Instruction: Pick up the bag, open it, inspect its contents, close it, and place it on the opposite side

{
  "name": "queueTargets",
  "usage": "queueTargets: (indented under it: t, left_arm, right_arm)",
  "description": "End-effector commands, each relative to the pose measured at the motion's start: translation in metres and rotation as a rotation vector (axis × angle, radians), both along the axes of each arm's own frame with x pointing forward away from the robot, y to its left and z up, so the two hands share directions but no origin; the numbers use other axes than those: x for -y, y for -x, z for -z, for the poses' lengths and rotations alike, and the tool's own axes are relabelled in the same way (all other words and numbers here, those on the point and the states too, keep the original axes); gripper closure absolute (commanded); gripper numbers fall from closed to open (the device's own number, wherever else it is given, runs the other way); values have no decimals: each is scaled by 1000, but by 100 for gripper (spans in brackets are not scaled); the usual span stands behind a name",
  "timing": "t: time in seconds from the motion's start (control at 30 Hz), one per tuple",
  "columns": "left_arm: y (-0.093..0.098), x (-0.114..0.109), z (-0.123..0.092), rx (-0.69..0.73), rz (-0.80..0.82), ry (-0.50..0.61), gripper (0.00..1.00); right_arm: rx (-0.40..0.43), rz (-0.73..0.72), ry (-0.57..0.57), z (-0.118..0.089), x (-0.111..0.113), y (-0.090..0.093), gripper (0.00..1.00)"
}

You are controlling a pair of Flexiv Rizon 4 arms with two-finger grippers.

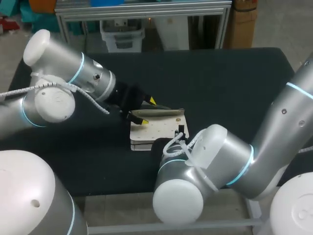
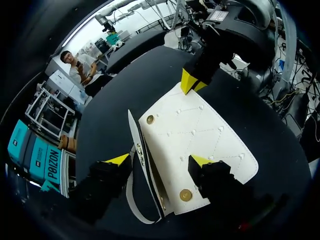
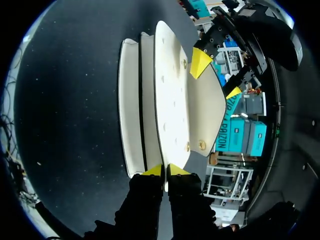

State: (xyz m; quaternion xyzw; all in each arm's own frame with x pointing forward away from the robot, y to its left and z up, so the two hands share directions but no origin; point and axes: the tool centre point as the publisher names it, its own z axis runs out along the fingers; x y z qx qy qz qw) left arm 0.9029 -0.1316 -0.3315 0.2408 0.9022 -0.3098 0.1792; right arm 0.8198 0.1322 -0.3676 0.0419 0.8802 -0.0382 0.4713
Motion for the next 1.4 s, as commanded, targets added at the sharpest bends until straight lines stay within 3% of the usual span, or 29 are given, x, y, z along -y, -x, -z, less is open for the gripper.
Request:
queueTargets:
  t: [0.03, 0.1, 0.23, 0.3, 0.53, 0.9, 1.4]
  left_arm:
    - [-3, 3, -3, 18, -24, -4, 46]
    - [-5, 5, -4, 23, -32, -24, 57]
    - [-10, 7, -2, 28, -51, -66, 69]
    - [-10, 8, -2, 27, -54, -70, 100]
    - [6, 1, 3, 24, -30, -69, 100]
    - [34, 2, 28, -8, 7, -100, 100]
    - [35, -2, 46, -67, 18, -118, 100]
  right_arm:
    - [125, -44, -14, 2, 4, 6, 100]
    - [125, -44, -14, 2, 4, 6, 100]
    - [125, -44, -14, 2, 4, 6, 100]
    - [125, -44, -14, 2, 4, 6, 100]
    - [125, -44, -14, 2, 4, 6, 100]
    - [125, -44, -14, 2, 4, 6, 100]
    - [125, -44, -14, 2, 4, 6, 100]
